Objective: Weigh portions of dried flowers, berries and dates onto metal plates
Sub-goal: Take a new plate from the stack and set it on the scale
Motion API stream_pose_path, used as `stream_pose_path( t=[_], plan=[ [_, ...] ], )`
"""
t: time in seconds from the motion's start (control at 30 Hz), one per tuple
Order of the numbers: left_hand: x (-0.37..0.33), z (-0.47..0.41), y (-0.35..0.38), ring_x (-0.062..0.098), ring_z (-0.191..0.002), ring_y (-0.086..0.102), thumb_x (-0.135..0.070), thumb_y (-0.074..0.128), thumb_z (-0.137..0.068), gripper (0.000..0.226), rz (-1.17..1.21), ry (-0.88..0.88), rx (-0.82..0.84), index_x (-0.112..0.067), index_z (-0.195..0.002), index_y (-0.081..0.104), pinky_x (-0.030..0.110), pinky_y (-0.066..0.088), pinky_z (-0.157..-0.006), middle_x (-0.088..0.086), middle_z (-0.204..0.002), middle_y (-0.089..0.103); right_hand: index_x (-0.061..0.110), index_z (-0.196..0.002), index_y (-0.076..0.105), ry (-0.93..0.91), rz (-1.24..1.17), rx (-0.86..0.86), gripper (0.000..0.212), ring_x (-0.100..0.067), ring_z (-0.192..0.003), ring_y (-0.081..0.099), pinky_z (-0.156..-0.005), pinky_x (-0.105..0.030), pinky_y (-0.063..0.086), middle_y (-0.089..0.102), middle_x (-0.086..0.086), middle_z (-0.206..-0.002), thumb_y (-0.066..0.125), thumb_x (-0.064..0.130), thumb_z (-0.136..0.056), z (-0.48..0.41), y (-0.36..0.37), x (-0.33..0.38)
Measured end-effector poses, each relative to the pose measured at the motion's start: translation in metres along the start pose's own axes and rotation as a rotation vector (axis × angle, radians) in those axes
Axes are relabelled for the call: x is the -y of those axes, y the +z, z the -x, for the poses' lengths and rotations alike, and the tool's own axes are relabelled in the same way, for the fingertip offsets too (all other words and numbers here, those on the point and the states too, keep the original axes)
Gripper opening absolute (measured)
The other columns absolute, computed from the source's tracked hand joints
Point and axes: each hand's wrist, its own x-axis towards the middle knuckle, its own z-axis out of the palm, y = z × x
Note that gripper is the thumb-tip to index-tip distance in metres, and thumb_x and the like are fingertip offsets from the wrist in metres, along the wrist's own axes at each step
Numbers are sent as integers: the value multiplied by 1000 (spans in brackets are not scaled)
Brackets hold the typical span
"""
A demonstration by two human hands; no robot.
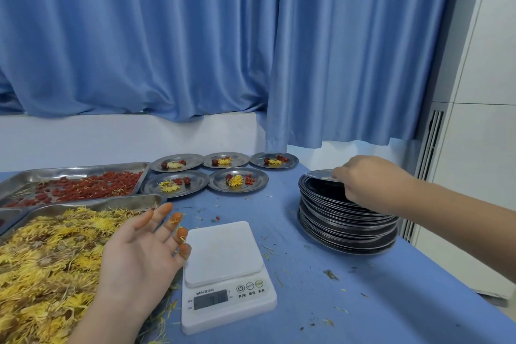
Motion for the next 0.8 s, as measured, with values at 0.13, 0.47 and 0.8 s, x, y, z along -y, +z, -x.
stream_pose_path(
  t=[0.13,0.47,0.8],
  plan=[
    [-1,1,0,18,-67,56,-33,50,-89,24,1,7,0,-18,-97,67,33,37,-70,1,-82,63,14,-94,60,64,41,-47,17,-25,-86,52,-60,-30,32,55,-2,-85,48,13,-83,3,0,7],
    [-1,1,0,19,-70,55,-31,49,-89,24,6,20,-28,-17,-98,66,33,38,-69,2,-84,61,6,-62,57,4,-36,-488,19,-31,-60,53,-40,-28,31,51,-8,-60,74,-1,-57,17,-12,24],
    [-4,1,-2,17,-69,52,-30,46,-89,23,21,116,-155,-18,-94,65,31,38,-65,-1,-77,61,8,-70,64,-385,-153,-632,17,-26,-58,47,-39,-34,39,52,-5,-65,72,-3,-59,19,-14,110]
  ],
)
